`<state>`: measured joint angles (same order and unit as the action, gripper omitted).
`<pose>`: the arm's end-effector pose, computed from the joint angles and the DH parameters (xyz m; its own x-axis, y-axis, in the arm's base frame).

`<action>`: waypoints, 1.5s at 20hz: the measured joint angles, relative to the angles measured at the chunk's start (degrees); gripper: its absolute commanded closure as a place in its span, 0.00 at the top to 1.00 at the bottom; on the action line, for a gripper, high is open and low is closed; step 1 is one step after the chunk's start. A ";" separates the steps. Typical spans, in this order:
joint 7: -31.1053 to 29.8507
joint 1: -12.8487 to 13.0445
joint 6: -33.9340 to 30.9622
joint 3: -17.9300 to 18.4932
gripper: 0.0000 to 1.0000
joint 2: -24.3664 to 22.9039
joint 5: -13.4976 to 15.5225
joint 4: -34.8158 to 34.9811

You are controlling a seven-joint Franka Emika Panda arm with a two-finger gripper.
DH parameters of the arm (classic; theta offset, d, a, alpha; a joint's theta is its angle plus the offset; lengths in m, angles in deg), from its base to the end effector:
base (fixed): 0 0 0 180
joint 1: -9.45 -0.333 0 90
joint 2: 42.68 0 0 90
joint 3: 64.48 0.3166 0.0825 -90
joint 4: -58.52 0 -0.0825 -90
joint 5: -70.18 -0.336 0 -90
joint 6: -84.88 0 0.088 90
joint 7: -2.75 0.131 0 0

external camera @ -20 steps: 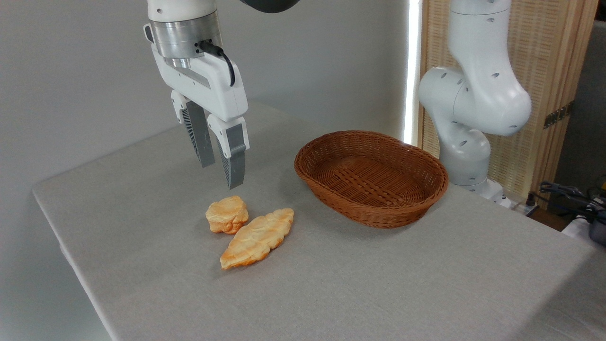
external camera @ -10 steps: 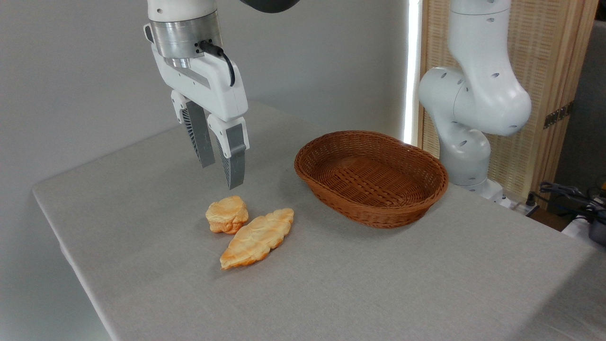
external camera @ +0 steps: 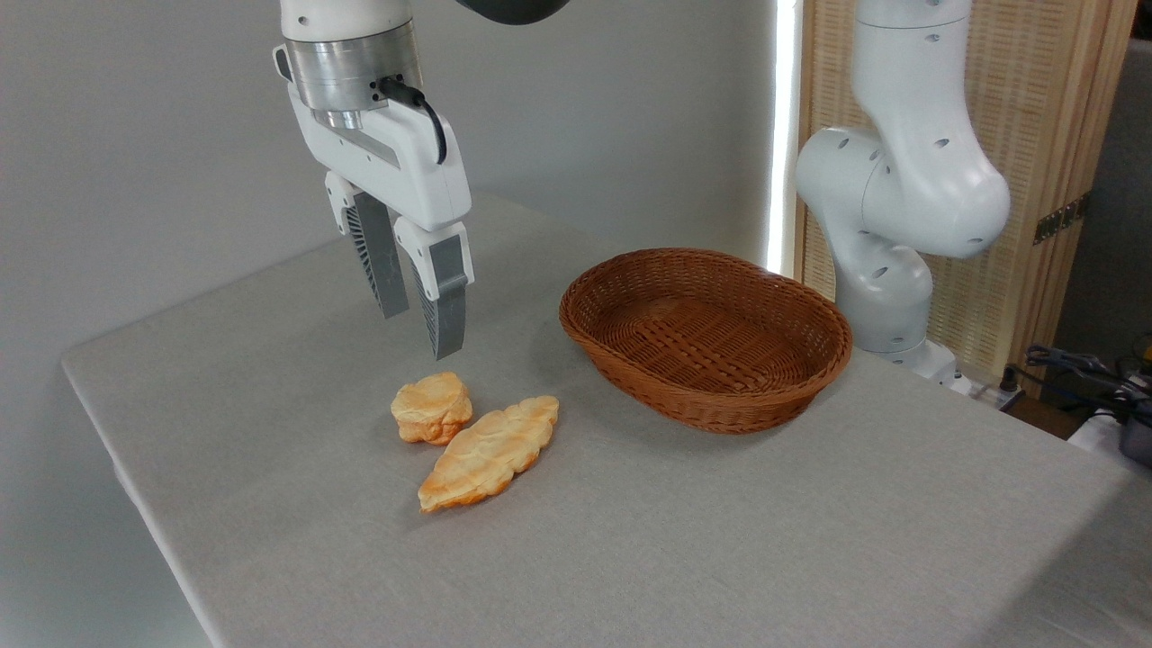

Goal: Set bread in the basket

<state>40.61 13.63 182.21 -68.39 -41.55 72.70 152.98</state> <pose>0.5172 -0.0785 0.5692 0.6982 -0.7140 0.0516 -0.7155 -0.6984 0.0170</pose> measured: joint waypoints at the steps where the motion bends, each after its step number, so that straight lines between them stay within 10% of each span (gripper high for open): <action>1: 0.00 0.00 0.00 -0.01 1.00 0.00 0.00 0.00; 30: 0.03 1.60 5.18 -2.41 1.00 1.62 3.32 2.55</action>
<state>40.64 15.23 187.39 -70.80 -39.93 76.02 155.54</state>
